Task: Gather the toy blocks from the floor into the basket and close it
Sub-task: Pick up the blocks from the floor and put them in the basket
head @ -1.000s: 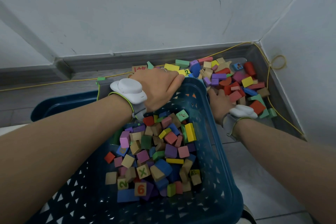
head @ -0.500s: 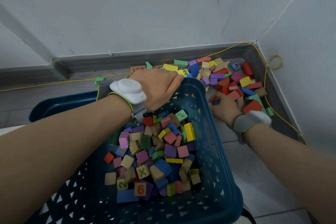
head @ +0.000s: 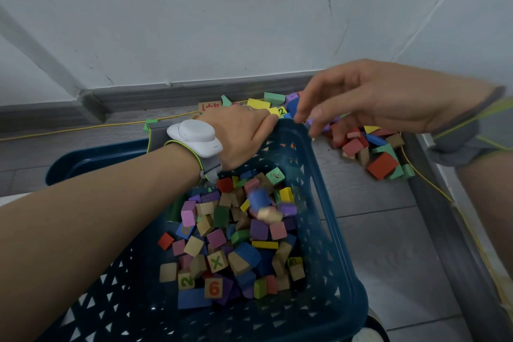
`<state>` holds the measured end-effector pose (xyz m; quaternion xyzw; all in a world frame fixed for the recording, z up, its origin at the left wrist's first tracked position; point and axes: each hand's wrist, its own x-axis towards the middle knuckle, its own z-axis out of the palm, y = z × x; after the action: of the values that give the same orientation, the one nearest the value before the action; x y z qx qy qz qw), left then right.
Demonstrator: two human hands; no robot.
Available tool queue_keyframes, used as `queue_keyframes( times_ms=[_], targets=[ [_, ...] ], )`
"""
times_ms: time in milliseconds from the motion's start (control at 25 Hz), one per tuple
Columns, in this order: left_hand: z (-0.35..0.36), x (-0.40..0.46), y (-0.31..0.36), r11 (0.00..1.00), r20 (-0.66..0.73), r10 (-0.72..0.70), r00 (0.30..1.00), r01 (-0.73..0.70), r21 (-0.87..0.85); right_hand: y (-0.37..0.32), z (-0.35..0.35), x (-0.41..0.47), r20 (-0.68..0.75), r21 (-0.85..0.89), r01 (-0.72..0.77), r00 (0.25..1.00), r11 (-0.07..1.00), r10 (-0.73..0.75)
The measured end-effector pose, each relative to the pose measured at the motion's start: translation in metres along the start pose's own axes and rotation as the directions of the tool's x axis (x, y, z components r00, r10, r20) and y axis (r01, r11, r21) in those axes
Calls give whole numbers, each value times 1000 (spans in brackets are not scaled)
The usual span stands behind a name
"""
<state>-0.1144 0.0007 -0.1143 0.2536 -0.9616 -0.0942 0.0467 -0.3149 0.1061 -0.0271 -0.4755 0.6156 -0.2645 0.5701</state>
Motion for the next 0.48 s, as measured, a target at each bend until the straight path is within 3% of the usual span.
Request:
queue_keyframes(
  times_ms=[120, 240, 320, 400, 480],
  targets=[
    [0, -1, 2, 1000, -14, 20, 1000, -20, -5, 50, -3, 43, -371, -47, -92, 926, 995, 68],
    [0, 0, 0, 1000, -6, 4, 1000, -4, -11, 115, -2, 84, -355, -433, -341, 915, 835, 190],
    [1, 0, 0, 1000, -8, 4, 1000, -4, 0, 147, 5, 105, -352, -614, -394, 912, 684, 209],
    [1, 0, 0, 1000, -9, 7, 1000, -7, 4, 163, 14, 121, -383, -712, -397, 911, 579, 154],
    [1, 0, 0, 1000, -15, 4, 1000, -4, 8, 168, 20, 129, -422, -722, -383, 904, 576, 72]
  ],
)
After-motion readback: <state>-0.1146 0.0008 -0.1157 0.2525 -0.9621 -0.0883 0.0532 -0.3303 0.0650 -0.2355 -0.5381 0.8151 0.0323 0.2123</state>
